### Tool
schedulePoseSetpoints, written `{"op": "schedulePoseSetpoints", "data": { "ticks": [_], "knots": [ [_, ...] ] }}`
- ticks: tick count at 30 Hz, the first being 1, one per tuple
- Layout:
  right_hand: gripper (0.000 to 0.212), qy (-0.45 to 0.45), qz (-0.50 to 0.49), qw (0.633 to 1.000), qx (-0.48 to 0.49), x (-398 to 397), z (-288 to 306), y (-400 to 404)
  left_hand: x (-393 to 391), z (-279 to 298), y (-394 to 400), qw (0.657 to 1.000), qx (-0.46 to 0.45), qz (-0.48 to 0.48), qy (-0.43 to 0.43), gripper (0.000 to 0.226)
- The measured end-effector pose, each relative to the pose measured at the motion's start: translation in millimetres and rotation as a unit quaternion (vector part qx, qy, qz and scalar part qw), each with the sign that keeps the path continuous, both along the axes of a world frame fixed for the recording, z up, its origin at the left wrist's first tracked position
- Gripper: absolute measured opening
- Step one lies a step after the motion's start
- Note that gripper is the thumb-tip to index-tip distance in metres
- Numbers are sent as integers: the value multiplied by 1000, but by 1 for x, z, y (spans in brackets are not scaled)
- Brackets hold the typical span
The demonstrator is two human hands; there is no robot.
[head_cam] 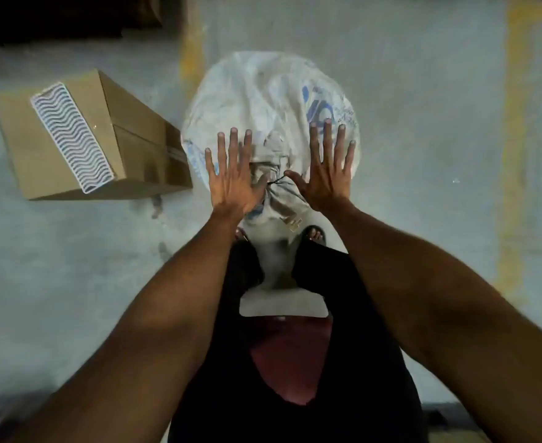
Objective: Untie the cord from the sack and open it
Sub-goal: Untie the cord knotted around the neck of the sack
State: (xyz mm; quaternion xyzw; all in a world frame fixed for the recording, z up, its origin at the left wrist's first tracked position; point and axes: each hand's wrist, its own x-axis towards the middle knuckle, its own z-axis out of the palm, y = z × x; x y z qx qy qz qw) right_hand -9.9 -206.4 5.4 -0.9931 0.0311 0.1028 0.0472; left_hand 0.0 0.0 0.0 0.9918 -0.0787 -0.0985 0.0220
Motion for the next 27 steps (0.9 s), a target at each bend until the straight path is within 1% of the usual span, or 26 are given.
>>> {"op": "schedulePoseSetpoints", "data": {
  "ticks": [4, 7, 9, 13, 17, 20, 22, 25, 27],
  "knots": [
    [105, 25, -8, 1000, -4, -9, -64, 4, -5, -64, -5, 1000, 3, 12, 18, 90],
    [103, 12, -1, 1000, 7, -8, -106, 9, -5, -102, -10, 999, -24, 26, -7, 89],
    [100, -5, 3, 1000, 21, -8, -127, 12, -6, -123, -11, 998, -36, 34, -30, 88],
    [94, -53, 6, 998, 37, -8, -157, 17, -8, -156, -11, 996, -34, 43, -73, 83],
    [90, -109, 20, 992, 57, -17, -181, 20, -22, -187, -10, 989, -69, 62, -112, 79],
    [90, -129, 24, 989, 62, -33, -191, 22, -41, -196, -10, 984, -93, 84, -127, 79],
    [91, -131, 25, 989, 64, -47, -188, 24, -58, -193, -11, 981, -114, 94, -126, 79],
    [91, -140, 22, 987, 74, -70, -177, 18, -87, -182, -8, 981, -123, 79, -128, 78],
    [90, -147, 26, 987, 54, -86, -169, 10, -102, -173, -3, 982, -121, 72, -127, 78]
  ]
}}
